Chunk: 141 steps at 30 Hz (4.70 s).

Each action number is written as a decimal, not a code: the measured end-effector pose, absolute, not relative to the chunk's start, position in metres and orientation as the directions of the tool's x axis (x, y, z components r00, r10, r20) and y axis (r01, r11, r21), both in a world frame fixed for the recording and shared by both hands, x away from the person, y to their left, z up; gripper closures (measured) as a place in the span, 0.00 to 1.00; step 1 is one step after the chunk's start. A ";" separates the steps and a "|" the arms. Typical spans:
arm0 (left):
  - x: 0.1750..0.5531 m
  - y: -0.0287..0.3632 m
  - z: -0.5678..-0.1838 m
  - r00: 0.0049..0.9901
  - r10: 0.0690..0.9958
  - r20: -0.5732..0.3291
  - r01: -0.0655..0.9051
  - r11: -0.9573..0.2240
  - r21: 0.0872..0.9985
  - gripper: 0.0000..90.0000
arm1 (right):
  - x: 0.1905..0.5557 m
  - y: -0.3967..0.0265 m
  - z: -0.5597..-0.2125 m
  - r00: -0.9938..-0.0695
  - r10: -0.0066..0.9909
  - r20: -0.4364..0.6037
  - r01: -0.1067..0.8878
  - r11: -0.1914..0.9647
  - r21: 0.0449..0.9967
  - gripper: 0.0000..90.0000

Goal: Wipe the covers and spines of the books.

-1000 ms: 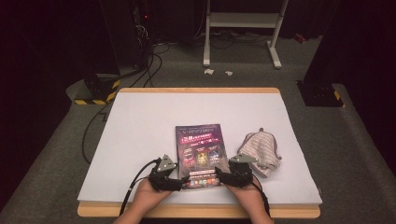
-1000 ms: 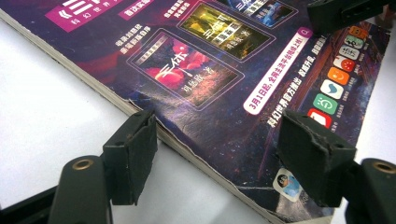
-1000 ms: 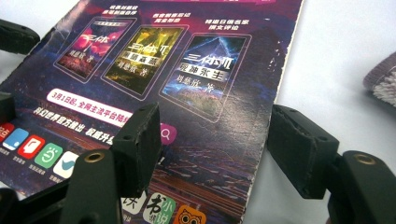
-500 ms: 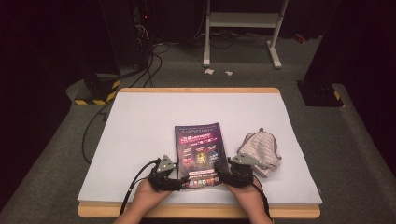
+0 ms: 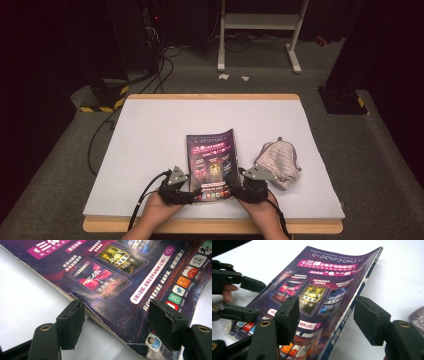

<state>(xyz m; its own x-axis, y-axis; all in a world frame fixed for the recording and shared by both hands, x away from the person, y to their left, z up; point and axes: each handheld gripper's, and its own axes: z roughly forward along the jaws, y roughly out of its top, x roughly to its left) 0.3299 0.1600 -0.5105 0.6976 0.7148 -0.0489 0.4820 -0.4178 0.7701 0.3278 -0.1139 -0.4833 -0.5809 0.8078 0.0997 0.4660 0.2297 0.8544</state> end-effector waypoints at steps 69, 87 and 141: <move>0.328 0.156 -0.509 0.727 0.684 -0.061 0.463 -0.423 0.779 0.38 | 0.330 -0.116 -0.491 -0.563 0.823 0.074 0.470 0.246 0.848 0.73; 0.333 0.180 -0.499 0.685 0.725 -0.071 0.457 -0.351 0.817 0.39 | 0.334 -0.124 -0.489 -0.528 0.844 0.095 0.472 0.199 0.859 0.81; 0.344 0.225 -0.490 0.593 0.802 -0.075 0.450 -0.253 0.856 0.38 | 0.339 -0.117 -0.451 -0.545 0.836 0.054 0.341 0.162 0.926 0.94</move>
